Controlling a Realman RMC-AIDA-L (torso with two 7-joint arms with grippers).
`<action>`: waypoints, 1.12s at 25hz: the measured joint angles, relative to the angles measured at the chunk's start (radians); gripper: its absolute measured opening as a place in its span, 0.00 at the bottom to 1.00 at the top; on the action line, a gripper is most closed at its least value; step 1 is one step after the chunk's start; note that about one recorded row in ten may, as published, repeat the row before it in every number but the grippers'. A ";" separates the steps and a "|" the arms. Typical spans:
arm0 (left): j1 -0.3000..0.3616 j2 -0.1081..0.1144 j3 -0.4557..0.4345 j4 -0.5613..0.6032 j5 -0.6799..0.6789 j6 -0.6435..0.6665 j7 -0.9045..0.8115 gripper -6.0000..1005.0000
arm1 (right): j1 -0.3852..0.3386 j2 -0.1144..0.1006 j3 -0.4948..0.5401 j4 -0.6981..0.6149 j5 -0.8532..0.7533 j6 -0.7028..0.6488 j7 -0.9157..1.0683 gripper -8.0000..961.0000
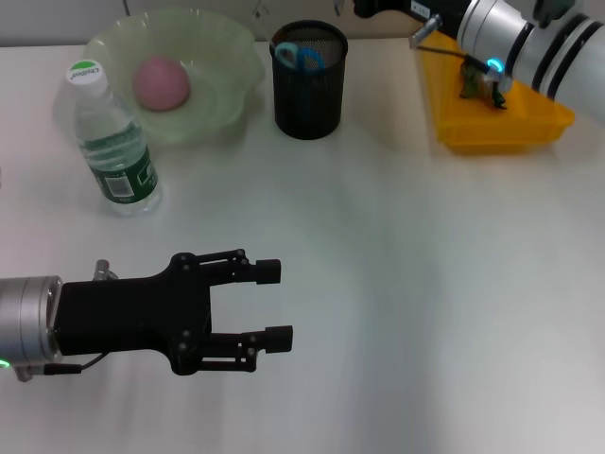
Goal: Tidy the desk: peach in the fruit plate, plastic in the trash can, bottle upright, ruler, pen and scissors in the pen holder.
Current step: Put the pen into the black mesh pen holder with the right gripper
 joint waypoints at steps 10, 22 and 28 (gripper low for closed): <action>-0.001 -0.001 0.000 0.000 -0.001 0.001 0.002 0.78 | 0.083 -0.004 0.000 0.139 -0.004 0.042 0.086 0.14; -0.002 -0.001 0.005 0.000 -0.001 0.001 0.008 0.78 | 0.129 0.000 0.008 0.191 0.012 0.080 0.090 0.14; -0.002 -0.001 0.008 0.000 -0.001 -0.002 0.010 0.78 | 0.129 0.000 0.008 0.191 0.012 0.081 0.090 0.14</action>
